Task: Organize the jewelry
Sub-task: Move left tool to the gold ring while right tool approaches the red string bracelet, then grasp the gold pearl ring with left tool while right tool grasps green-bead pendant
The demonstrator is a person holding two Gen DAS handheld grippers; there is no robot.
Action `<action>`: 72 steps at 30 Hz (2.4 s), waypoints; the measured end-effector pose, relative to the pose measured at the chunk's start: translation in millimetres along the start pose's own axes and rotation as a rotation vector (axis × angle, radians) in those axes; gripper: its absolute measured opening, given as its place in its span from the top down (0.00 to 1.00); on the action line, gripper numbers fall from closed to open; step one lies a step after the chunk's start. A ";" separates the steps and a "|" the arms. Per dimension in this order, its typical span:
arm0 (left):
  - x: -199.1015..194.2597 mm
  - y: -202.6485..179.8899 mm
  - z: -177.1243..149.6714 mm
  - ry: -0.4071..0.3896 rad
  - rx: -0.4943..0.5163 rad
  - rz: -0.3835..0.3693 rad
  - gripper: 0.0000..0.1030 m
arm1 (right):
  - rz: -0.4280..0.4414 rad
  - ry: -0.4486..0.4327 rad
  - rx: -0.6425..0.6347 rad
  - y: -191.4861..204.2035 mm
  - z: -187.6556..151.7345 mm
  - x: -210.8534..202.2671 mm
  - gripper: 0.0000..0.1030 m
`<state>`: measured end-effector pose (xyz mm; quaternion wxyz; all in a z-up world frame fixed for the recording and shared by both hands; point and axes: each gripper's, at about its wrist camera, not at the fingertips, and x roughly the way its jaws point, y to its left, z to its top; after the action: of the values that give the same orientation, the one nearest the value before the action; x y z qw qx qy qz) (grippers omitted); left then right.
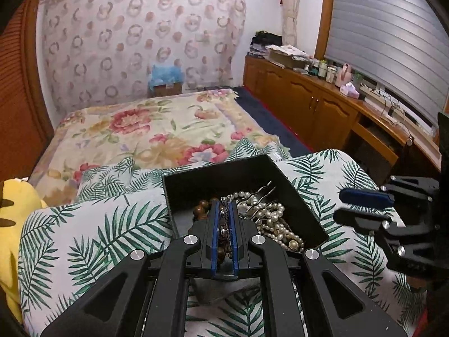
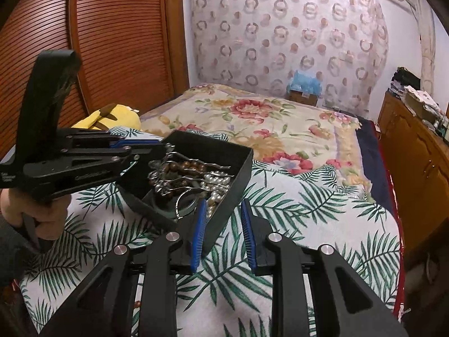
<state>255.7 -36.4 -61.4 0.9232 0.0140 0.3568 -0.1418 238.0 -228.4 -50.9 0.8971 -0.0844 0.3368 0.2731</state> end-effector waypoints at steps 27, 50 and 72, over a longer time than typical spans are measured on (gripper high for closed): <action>-60.2 -18.5 -66.9 0.002 0.077 -0.049 0.73 | 0.057 0.128 0.040 37.9 -83.6 -21.7 0.73; -57.6 -20.0 -127.8 0.137 0.085 -0.060 0.69 | 0.039 0.196 -0.111 70.0 -98.8 -17.0 0.87; -55.2 -33.3 -131.9 0.158 0.110 -0.081 0.62 | 0.028 0.049 -0.009 39.7 -75.0 -54.4 0.87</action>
<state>121.4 -37.6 -120.5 0.8835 0.0612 0.4207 -0.1968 140.5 -244.0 -71.2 0.8844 -0.0903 0.3584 0.2850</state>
